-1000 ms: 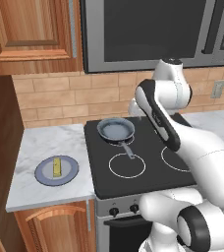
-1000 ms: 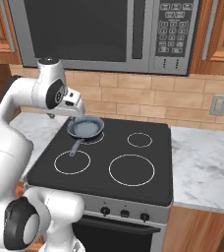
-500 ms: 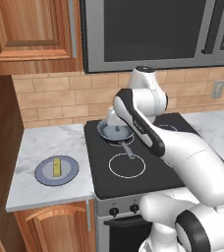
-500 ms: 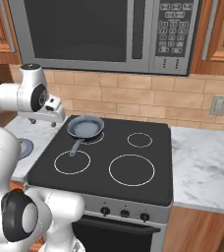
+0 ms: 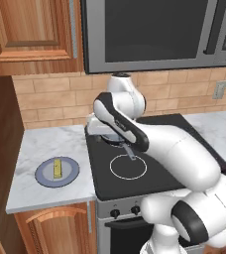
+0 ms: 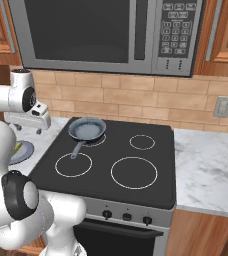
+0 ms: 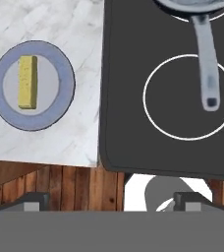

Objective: Pick up the butter stick and place it in the pan. Then turn on the burner for the pan.

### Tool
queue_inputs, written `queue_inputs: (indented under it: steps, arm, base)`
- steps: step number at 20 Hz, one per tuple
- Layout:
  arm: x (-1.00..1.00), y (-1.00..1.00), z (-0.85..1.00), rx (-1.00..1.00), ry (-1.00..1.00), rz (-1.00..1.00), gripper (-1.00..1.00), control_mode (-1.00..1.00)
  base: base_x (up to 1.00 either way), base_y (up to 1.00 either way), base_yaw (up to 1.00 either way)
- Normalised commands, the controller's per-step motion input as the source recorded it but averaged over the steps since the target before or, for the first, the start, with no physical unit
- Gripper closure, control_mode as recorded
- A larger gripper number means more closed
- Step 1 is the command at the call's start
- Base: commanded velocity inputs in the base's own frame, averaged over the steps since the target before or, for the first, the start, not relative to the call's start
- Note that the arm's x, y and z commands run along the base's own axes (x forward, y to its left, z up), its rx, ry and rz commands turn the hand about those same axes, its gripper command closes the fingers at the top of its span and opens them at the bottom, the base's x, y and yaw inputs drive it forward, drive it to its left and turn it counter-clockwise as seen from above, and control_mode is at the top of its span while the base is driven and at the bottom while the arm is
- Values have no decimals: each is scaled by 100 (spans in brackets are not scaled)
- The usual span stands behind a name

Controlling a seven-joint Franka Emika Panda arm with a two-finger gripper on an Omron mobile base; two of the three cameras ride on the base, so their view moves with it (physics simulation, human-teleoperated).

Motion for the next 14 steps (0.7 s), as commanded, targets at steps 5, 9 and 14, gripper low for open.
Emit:
queue_inputs:
  steps: [5, 9, 14]
  arm:
    - [9, 57, -28, 0, 0, 0, -100, -100]
    - [19, 66, -29, 0, 0, 0, -100, -100]
    - [19, 58, -29, 0, 0, 0, -100, -100]
  base:
    - [0, 0, 0]
    - [0, 0, 0]
    - [0, 0, 0]
